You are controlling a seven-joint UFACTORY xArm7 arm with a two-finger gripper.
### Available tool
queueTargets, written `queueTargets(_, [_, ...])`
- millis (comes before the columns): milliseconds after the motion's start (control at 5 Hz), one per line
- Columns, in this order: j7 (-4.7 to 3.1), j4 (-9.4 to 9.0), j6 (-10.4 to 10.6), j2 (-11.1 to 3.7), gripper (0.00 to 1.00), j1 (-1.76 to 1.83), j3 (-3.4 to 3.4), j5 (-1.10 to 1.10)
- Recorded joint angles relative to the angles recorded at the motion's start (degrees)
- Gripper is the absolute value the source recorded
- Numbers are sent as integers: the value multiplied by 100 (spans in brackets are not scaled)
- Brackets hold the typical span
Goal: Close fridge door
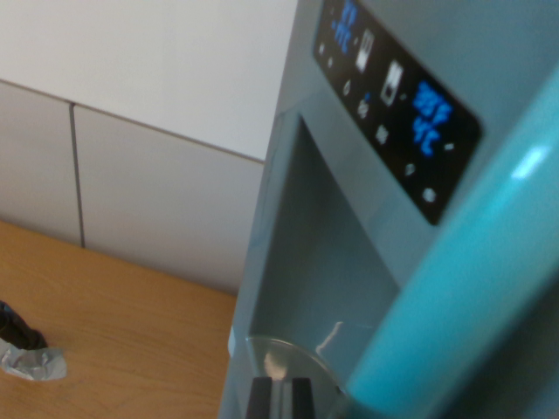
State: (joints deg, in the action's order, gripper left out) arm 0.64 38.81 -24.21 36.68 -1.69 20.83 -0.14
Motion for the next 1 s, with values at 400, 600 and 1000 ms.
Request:
queueTargets(400, [0,188,4,-358,100,-3,-45,2])
queueTargets(600, [0,310,6,-610,100,-5,-224,2])
queueTargets(1000, [0,386,6,-753,100,-5,-499,2])
